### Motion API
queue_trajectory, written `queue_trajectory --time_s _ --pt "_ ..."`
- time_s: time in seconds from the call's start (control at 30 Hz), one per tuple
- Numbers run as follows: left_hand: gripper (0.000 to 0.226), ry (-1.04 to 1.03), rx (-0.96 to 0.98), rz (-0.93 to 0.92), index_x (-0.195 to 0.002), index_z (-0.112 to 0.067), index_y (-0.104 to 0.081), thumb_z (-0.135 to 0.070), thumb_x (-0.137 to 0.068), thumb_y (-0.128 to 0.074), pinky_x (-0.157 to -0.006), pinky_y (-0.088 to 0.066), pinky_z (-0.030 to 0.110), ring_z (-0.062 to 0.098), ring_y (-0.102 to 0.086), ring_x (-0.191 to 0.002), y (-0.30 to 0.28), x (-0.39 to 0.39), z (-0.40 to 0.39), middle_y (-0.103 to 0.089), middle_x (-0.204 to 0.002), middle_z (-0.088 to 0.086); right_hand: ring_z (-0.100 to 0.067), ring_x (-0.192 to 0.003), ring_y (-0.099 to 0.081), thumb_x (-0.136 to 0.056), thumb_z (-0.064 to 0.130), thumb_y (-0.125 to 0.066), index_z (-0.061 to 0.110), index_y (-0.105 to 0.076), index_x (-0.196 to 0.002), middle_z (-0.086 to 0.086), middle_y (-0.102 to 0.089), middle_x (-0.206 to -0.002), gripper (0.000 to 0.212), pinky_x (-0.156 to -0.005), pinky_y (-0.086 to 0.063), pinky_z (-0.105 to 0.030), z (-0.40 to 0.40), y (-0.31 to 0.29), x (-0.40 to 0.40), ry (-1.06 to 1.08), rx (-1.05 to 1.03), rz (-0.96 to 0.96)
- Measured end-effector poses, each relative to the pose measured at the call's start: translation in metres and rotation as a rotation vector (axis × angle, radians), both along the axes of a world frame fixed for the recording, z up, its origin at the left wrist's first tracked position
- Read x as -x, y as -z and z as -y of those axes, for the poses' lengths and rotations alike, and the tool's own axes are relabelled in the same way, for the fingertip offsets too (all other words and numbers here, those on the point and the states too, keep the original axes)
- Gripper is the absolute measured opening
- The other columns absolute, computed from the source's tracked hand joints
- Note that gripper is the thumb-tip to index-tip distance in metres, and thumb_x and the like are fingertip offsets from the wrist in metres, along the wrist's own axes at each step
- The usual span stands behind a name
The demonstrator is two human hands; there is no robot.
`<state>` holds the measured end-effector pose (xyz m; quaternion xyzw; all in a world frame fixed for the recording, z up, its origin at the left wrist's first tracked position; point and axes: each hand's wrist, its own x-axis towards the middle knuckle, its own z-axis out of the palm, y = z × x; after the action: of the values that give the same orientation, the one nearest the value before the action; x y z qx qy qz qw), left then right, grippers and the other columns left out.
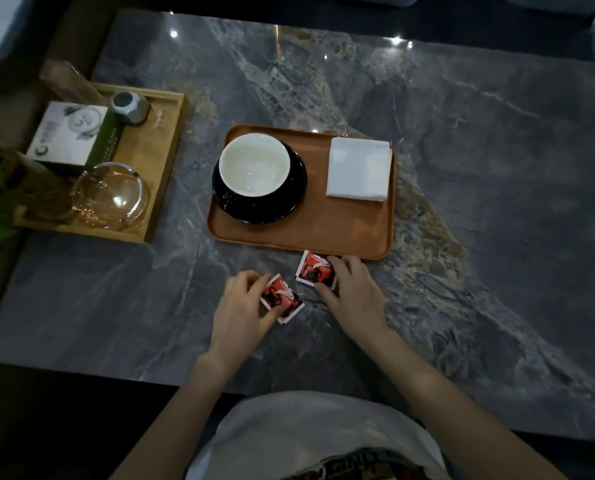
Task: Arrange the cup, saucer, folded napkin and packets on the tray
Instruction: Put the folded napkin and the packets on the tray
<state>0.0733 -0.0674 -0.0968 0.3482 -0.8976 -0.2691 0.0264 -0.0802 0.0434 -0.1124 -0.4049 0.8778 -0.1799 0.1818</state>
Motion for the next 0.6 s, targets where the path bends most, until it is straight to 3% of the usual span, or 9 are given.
queue_trajectory --time_s 0.33,0.53,0.6 --pt "0.043 -0.090 -0.073 -0.032 -0.109 -0.007 -0.057 -0.020 -0.072 -0.076 -0.083 -0.042 0.031 0.025 -0.049 -0.104 0.002 0.007 -0.004 -0.056 -0.110 0.011 -0.025 -0.099 -0.057 -0.077 0.021 -0.071 0.013 -0.055 -0.111 -0.008 -0.052 -0.115 0.038 -0.068 -0.045 -0.031 -0.003 -0.002 0.000 0.038 0.130 -0.007" --pt "0.027 -0.092 -0.316 -0.072 -0.088 -0.015 -0.051 -0.012 -0.073 -0.074 -0.065 -0.043 0.024 0.013 -0.059 -0.077 -0.002 0.014 0.011 -0.065 -0.085 -0.001 0.000 -0.066 -0.050 -0.085 0.020 -0.062 0.020 -0.056 -0.100 0.012 -0.058 -0.088 0.017 -0.061 -0.035 -0.018 -0.006 -0.003 0.005 0.081 0.266 0.206" --pt "0.020 -0.124 -0.409 -0.090 -0.083 -0.017 -0.055 -0.010 -0.074 -0.073 -0.063 -0.042 0.020 0.012 -0.061 -0.072 -0.006 0.021 0.021 -0.067 -0.080 -0.001 0.006 -0.069 -0.052 -0.085 0.018 -0.063 0.020 -0.059 -0.097 0.017 -0.056 -0.081 0.012 -0.061 -0.037 -0.009 -0.004 -0.007 0.013 0.176 0.371 0.288"
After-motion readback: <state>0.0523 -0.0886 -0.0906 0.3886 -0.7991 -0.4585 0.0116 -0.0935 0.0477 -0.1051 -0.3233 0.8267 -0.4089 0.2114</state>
